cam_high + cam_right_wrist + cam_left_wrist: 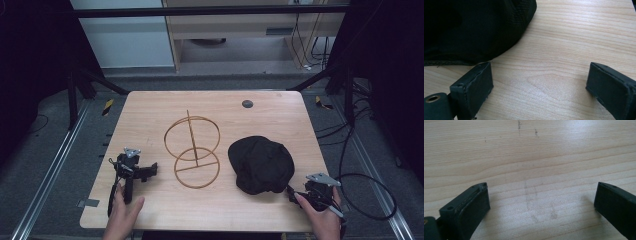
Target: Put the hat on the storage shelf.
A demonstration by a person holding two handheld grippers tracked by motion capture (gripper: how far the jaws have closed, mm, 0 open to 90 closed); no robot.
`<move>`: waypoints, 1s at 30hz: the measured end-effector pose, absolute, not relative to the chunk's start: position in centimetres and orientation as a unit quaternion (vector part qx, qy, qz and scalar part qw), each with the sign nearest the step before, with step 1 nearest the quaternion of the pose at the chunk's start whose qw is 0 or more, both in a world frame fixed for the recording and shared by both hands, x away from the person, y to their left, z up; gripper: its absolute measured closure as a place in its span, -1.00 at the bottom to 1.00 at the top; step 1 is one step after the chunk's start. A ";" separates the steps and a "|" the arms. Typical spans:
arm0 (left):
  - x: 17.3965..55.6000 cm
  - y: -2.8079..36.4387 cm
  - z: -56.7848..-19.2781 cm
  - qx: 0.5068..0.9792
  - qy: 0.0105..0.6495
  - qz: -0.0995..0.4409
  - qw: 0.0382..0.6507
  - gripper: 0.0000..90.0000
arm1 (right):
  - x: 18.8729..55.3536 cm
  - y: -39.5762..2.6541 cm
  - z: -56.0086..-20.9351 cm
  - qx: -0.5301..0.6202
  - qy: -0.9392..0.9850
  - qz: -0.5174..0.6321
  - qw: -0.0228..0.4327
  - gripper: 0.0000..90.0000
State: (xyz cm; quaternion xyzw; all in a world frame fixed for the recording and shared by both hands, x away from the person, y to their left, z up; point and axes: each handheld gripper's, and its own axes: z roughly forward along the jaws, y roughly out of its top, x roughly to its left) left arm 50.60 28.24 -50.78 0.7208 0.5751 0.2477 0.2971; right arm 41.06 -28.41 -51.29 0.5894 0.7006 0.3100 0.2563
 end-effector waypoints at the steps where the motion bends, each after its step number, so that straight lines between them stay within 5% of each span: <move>1: 50.6 28.3 -50.8 0.721 0.575 0.248 0.297 -1.00 | 41.0 -28.4 -51.3 0.592 0.699 0.310 0.255 -0.85; 17: 50.8 28.4 -50.8 0.722 0.574 0.247 0.297 -1.00 | 36.8 -26.8 -44.1 0.558 0.738 0.298 0.233 -0.80; 30: 50.8 28.4 -50.8 0.721 0.575 0.249 0.295 -1.00 | 37.8 -23.6 -37.4 0.504 0.777 0.309 0.216 -0.84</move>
